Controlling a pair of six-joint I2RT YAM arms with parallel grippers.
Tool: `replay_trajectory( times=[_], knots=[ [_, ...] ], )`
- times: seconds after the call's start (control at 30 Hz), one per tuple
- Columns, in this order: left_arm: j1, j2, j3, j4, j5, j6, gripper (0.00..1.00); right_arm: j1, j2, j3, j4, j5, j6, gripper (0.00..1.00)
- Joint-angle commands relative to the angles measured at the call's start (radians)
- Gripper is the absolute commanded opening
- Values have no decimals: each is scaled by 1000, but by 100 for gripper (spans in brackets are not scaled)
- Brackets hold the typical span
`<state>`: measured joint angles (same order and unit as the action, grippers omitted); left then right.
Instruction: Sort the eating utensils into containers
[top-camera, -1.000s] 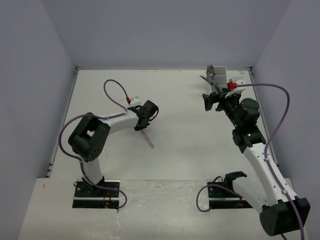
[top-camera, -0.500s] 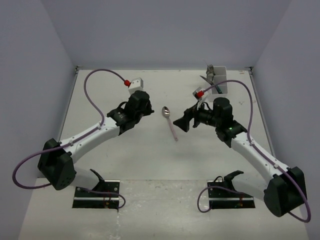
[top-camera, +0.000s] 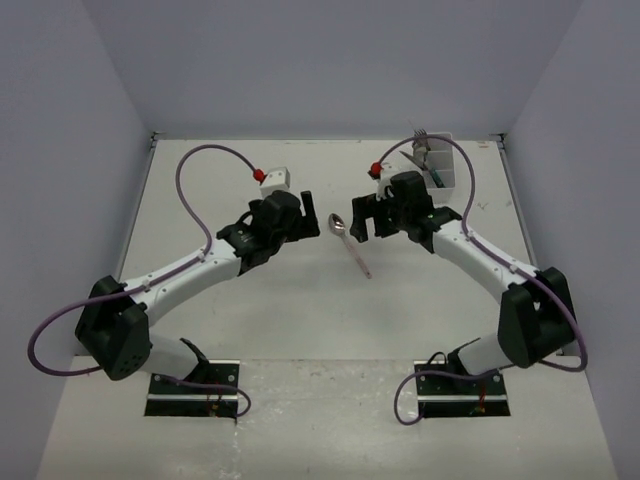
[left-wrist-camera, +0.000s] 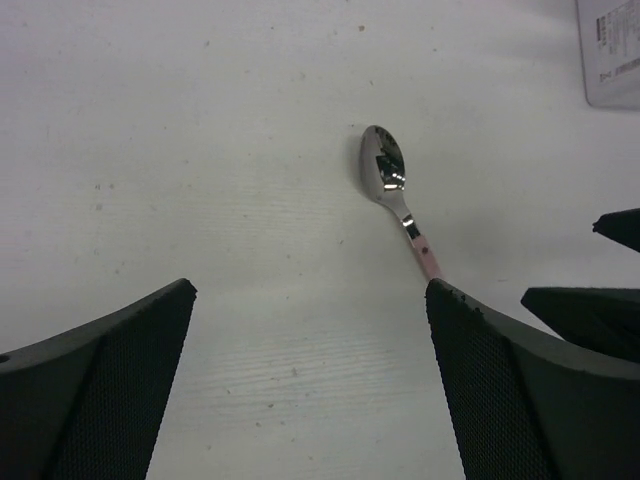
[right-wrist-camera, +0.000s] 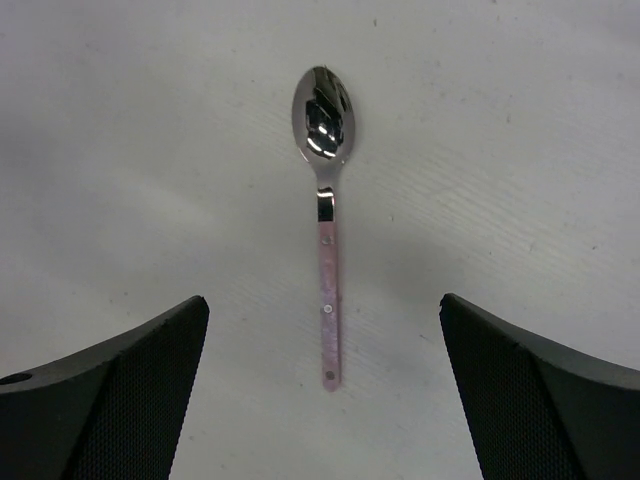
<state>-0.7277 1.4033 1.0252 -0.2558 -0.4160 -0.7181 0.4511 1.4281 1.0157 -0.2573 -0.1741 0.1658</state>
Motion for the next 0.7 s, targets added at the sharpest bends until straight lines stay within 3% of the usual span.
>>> replay_trajectory(
  times=[0.0, 0.27, 0.53, 0.63, 0.67],
  knots=[
    [30, -23, -36, -3, 19, 25, 100, 11, 160, 101, -124, 80, -78, 99],
    [91, -92, -112, -10, -4, 14, 100, 61, 429, 302, -292, 148, -107, 97],
    [146, -139, -162, -8, -30, 25, 100, 121, 587, 399, -385, 219, -81, 83],
    [162, -147, -168, -8, -32, 29, 100, 129, 638, 445, -411, 229, -66, 46],
    [165, -148, -171, -10, -30, 28, 100, 132, 644, 454, -413, 228, -69, 21]
  ],
)
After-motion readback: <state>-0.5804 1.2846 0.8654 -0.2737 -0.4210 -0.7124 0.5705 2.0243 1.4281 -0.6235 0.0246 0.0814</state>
